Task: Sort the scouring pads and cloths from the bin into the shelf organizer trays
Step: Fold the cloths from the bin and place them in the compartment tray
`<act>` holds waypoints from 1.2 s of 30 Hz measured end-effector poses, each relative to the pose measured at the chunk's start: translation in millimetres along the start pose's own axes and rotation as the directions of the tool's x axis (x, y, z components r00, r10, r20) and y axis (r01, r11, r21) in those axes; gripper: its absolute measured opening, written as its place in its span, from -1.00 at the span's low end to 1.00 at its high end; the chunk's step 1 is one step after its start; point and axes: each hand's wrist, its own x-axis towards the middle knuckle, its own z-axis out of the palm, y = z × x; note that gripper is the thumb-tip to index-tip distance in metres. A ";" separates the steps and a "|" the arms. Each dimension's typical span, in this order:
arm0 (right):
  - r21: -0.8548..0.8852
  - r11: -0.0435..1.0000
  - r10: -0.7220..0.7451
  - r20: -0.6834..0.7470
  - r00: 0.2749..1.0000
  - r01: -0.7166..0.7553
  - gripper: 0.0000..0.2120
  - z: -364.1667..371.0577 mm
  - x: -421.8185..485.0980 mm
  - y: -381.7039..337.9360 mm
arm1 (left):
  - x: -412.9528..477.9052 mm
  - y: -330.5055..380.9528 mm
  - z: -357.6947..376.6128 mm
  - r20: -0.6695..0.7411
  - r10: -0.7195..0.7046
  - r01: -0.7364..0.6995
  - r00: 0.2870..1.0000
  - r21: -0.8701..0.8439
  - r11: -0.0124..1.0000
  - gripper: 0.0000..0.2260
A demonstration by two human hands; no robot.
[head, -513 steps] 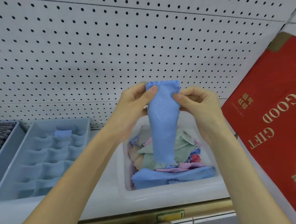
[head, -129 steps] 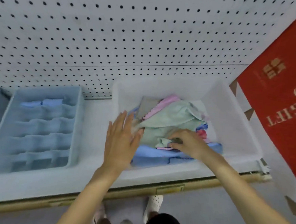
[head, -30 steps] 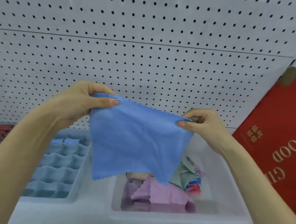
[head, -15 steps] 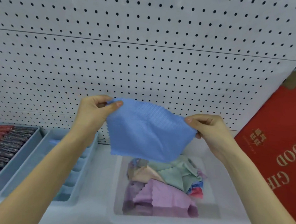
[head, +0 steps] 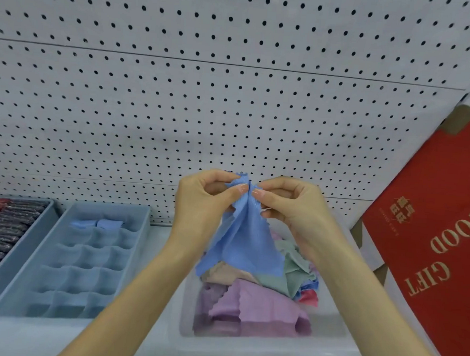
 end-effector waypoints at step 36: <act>-0.259 0.940 -0.236 -0.021 0.971 0.223 -0.81 1.2 -11.3 8.9 | -19.5 -8.3 -1.7 0.107 -0.065 0.066 0.992 -0.002 0.998 -0.87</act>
